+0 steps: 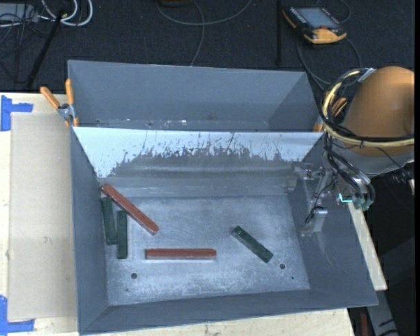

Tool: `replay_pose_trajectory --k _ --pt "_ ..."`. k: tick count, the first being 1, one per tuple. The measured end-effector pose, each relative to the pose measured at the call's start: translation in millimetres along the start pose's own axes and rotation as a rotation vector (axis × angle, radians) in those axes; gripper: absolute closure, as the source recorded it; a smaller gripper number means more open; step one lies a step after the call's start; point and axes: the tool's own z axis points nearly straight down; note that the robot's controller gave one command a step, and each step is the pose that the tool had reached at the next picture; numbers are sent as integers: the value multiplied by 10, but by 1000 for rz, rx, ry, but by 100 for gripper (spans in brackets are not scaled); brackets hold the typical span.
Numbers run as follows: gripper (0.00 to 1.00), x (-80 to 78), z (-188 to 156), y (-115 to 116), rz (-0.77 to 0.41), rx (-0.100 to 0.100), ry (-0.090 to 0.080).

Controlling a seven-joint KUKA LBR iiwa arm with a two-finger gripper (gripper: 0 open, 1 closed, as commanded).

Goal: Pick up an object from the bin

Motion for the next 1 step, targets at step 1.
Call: replay_pose_trajectory --k 1 --pt "0 190 1410 274 212 -1 2"
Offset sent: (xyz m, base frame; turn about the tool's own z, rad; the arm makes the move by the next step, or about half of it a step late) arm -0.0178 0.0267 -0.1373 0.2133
